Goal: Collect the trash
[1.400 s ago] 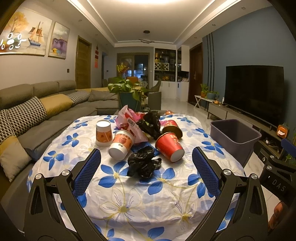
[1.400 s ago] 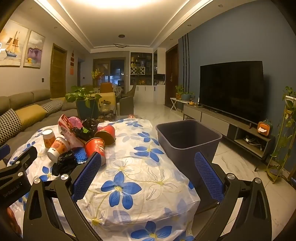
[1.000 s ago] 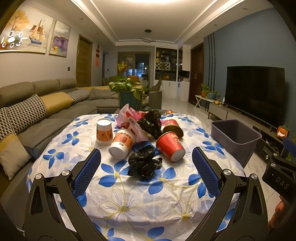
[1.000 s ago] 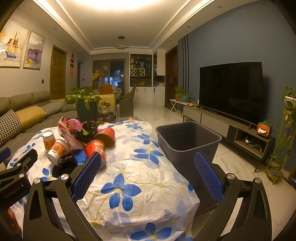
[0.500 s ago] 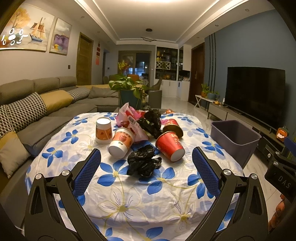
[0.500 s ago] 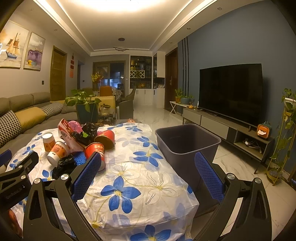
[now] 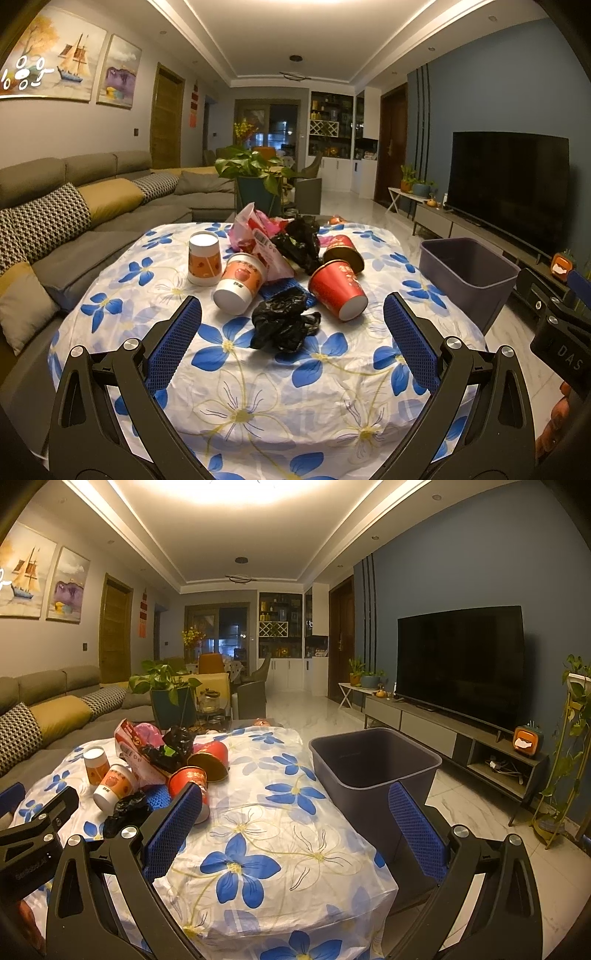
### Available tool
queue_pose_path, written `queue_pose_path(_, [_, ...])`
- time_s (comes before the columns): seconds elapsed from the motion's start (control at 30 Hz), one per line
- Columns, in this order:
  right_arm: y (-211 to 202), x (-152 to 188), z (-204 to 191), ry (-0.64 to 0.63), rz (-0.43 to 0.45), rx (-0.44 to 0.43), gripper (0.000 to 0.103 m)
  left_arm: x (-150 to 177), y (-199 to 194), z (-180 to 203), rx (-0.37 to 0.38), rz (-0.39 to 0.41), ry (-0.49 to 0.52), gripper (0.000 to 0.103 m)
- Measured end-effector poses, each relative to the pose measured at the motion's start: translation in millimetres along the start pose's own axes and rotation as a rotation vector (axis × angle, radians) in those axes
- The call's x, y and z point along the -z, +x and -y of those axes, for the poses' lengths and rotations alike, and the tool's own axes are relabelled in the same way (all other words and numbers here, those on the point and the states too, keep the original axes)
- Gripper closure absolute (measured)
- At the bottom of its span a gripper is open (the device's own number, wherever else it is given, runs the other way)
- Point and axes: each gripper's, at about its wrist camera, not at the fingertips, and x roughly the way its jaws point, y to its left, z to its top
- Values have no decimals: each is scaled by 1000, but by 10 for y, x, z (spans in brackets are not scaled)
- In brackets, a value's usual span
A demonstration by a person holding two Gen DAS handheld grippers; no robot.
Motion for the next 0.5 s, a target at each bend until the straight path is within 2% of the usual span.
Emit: queue_pose_path(0.5, [21,13,6,7,-1,-9,6,11,44,-11,5,0,-4,6])
